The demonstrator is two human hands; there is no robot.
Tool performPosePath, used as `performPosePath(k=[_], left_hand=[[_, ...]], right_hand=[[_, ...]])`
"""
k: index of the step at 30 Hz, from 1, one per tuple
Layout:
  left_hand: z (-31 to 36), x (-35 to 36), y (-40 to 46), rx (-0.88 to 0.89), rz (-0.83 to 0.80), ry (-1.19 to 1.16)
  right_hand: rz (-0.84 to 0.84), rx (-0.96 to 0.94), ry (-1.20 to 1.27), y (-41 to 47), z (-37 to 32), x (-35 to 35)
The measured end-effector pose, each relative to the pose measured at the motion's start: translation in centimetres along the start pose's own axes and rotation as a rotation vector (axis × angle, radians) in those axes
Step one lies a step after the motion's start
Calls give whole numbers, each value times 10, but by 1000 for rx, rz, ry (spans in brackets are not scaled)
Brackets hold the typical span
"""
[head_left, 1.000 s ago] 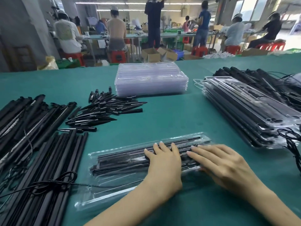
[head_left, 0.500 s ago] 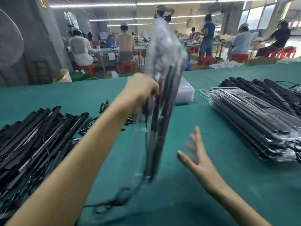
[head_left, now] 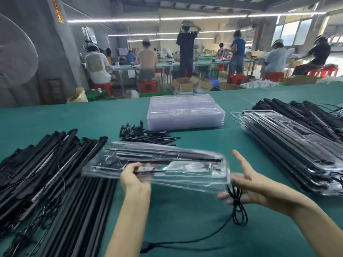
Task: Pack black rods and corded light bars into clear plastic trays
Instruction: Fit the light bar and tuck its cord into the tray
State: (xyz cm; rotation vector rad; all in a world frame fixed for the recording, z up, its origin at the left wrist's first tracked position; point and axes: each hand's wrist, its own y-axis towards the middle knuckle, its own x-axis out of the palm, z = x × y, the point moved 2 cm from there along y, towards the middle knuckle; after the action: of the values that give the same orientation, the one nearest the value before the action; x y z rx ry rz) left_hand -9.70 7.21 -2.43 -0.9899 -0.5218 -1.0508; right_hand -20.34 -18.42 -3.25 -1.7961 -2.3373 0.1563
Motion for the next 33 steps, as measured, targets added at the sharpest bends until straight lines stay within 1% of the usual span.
performPosePath(k=[1, 2, 3, 4, 5, 6, 7, 8, 9, 11, 12, 13, 14, 15, 17, 18, 19, 21, 22, 23, 24, 25, 26, 28, 29, 30, 31, 32, 33], left_hand=[[-5, -8, 2, -2, 21, -45], [-8, -13, 4, -8, 35, -83], [-12, -17, 4, -13, 45, -106], [-14, -20, 4, -15, 50, -114], [-17, -22, 3, -11, 53, -114], [-19, -24, 1, -1, 54, -111], [-20, -26, 0, 16, 52, -105], [-21, -27, -2, 33, 50, -98], [-23, -28, -4, 44, 52, -92], [-27, -34, -8, 57, 97, -73], [-30, -37, -10, 63, 135, -62], [-33, -41, -11, 68, 170, -50], [-37, -45, -13, 73, 202, -32], [-40, -48, -15, 79, 231, -7], [-48, -54, -20, 89, 280, 29], [-52, -57, -23, 83, 299, 39], [-56, -59, -27, 69, 315, 49], [-64, -62, -37, 34, 337, 65], [-68, -62, -41, 19, 339, 72], [-71, -63, -45, 4, 338, 79], [-73, -63, -47, -10, 333, 88], [-74, -64, -50, -24, 325, 95], [-75, -65, -51, -39, 309, 98], [-73, -66, -53, -63, 263, 89], [-72, -67, -53, -72, 241, 81], [-71, -67, -53, -78, 222, 73], [-70, -68, -53, -81, 203, 68], [-70, -67, -54, -83, 179, 62], [-70, -66, -54, -82, 152, 50]], right_hand=[[-60, 32, -106, -3, 5, 1], [-86, 57, -159, -3, 11, 0], [-98, 68, -152, -3, 17, -1], [-69, 90, -67, -2, 23, -3], [-47, 116, 89, -3, 25, -3], [2, 141, 200, -4, 26, -3], [96, 164, 237, -5, 25, -6], [227, 153, 176, -4, 22, -15], [380, 104, 0, -4, 15, -27], [695, -48, -588, -5, -8, -48], [854, -87, -860, -5, -19, -56], [984, -89, -1033, -5, -28, -62], [1064, -74, -1105, -4, -35, -67], [1092, -39, -1114, -1, -39, -72], [1019, 18, -1000, 6, -43, -83], [977, 18, -942, 10, -43, -84], [953, -25, -932, 14, -43, -83], [934, -242, -1027, 19, -42, -76], [906, -351, -1093, 20, -39, -71], [851, -413, -1143, 22, -36, -65], [783, -408, -1179, 25, -30, -61], [716, -345, -1197, 28, -23, -61], [662, -237, -1217, 31, -15, -60], [637, -41, -1323, 31, -3, -60], [654, -9, -1407, 30, 1, -57], [675, -42, -1472, 28, 2, -52], [678, -140, -1479, 26, 3, -45], [644, -245, -1443, 24, 4, -36], [579, -311, -1393, 21, 4, -26]])
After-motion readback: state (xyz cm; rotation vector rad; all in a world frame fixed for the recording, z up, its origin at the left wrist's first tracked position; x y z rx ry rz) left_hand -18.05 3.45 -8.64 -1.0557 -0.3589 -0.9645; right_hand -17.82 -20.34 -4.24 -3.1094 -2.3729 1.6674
